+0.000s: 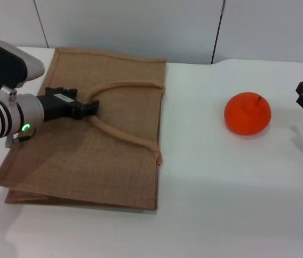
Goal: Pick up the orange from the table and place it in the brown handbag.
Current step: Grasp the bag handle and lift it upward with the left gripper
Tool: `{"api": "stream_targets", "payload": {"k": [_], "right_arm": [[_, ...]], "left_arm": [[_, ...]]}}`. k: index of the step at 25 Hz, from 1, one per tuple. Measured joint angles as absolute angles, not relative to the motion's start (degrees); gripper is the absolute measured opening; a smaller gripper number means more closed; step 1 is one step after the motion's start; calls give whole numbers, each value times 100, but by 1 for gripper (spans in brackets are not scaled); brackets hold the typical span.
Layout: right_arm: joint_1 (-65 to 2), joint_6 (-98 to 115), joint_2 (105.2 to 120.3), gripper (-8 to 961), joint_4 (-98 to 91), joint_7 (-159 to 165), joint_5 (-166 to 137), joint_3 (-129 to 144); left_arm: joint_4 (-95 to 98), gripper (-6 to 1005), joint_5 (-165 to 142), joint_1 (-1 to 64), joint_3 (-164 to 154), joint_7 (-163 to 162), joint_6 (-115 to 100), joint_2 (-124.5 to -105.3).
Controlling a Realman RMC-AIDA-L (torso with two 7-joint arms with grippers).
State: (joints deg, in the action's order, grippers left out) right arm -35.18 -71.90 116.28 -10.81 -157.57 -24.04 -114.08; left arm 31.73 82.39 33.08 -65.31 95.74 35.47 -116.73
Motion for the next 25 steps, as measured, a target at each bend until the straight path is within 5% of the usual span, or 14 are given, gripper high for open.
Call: {"api": "stream_targets", "payload": {"k": [17,25], "right_arm": [[-3528,-7249,11628,868,-1088,-15759,-2417,-11408],[-3529,-7306,11628,868,-1090,-15758,-2417,-11408]], "left_arm": [[3109,699,8244,3377,-6566,9589,3520,-11663],[3029,585,8244,3456,-6574,9600,3520,-11663]]}}
